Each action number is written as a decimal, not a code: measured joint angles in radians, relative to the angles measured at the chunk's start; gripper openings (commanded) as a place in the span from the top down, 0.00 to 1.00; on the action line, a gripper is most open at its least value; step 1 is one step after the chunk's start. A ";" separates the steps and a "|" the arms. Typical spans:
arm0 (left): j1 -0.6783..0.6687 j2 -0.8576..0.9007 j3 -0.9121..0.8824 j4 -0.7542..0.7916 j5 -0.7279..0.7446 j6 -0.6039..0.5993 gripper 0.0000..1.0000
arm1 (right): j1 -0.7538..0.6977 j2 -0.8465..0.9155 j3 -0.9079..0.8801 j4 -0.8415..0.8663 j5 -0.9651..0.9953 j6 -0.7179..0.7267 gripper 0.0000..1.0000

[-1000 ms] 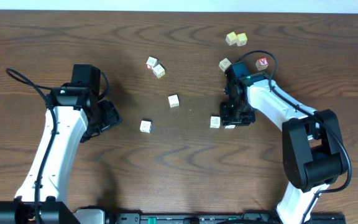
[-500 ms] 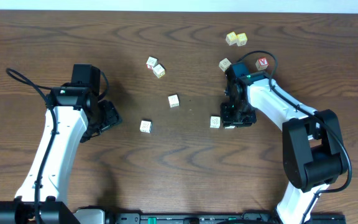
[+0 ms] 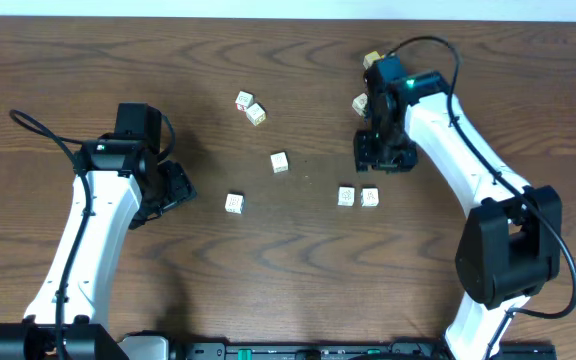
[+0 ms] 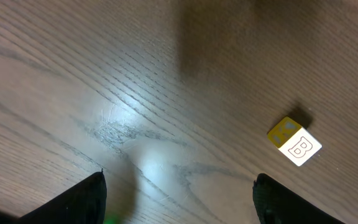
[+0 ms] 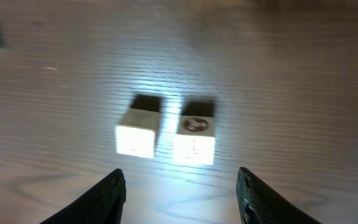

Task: Lift 4 blocks

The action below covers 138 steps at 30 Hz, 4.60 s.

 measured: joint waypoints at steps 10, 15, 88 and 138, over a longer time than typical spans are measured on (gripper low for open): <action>0.000 0.000 0.000 0.000 0.000 0.000 0.24 | 0.169 0.000 -0.120 0.128 0.047 0.143 0.53; 0.000 0.000 0.000 0.000 0.000 0.000 0.24 | 0.206 0.000 -0.209 0.195 0.095 0.224 0.53; 0.000 0.000 0.000 0.000 0.000 0.000 0.24 | 0.204 0.000 -0.276 0.233 0.154 0.244 0.70; 0.000 0.000 0.000 0.000 0.000 0.000 0.24 | 0.163 0.000 -0.082 0.071 0.112 0.219 0.45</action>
